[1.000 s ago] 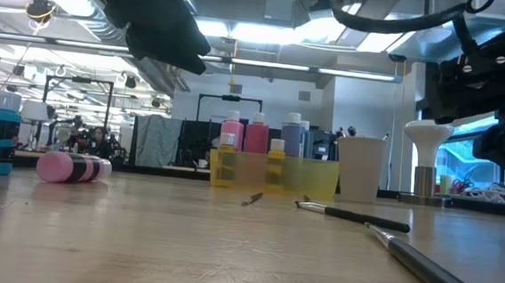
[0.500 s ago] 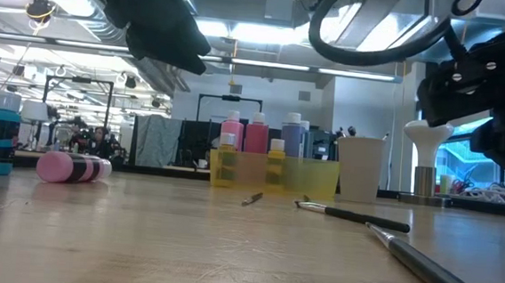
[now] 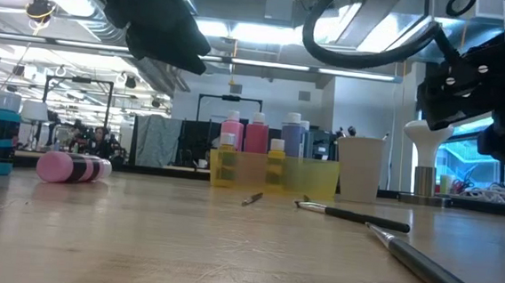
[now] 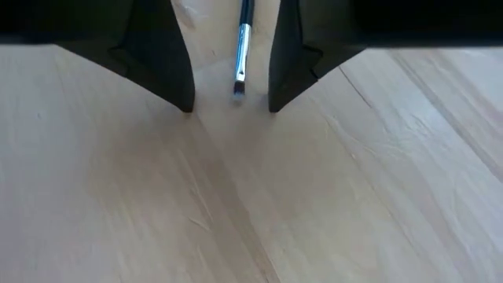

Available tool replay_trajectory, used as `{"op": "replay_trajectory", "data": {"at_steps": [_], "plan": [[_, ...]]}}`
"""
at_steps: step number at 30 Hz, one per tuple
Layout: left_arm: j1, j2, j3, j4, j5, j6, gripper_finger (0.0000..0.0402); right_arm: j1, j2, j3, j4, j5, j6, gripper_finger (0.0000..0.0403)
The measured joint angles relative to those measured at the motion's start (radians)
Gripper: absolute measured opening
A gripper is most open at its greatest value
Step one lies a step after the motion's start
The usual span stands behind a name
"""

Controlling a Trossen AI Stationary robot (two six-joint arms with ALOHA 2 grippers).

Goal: Pick & Place Paint Supplies
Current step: Put the silver paint brush into the white cup

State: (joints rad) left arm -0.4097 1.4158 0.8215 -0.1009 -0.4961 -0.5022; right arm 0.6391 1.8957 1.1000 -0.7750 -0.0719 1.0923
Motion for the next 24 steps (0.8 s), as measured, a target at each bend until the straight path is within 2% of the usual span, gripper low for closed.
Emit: {"op": "replay_trajectory", "data": {"at_steps": [5,20,24], "plan": [[0.0,0.0,0.0,0.0,0.0,0.0,0.0213,0.002,0.0,0.0,0.001,-0.013,0.029,0.0132],[0.0,0.0,0.0,0.0,0.0,0.0,0.0213,0.002,0.0,0.0,0.01,-0.021,0.052,0.0009],[0.0,0.0,0.0,0.0,0.0,0.0,0.0213,0.002,0.0,0.0,0.012,-0.021,0.052,0.0003]]}}
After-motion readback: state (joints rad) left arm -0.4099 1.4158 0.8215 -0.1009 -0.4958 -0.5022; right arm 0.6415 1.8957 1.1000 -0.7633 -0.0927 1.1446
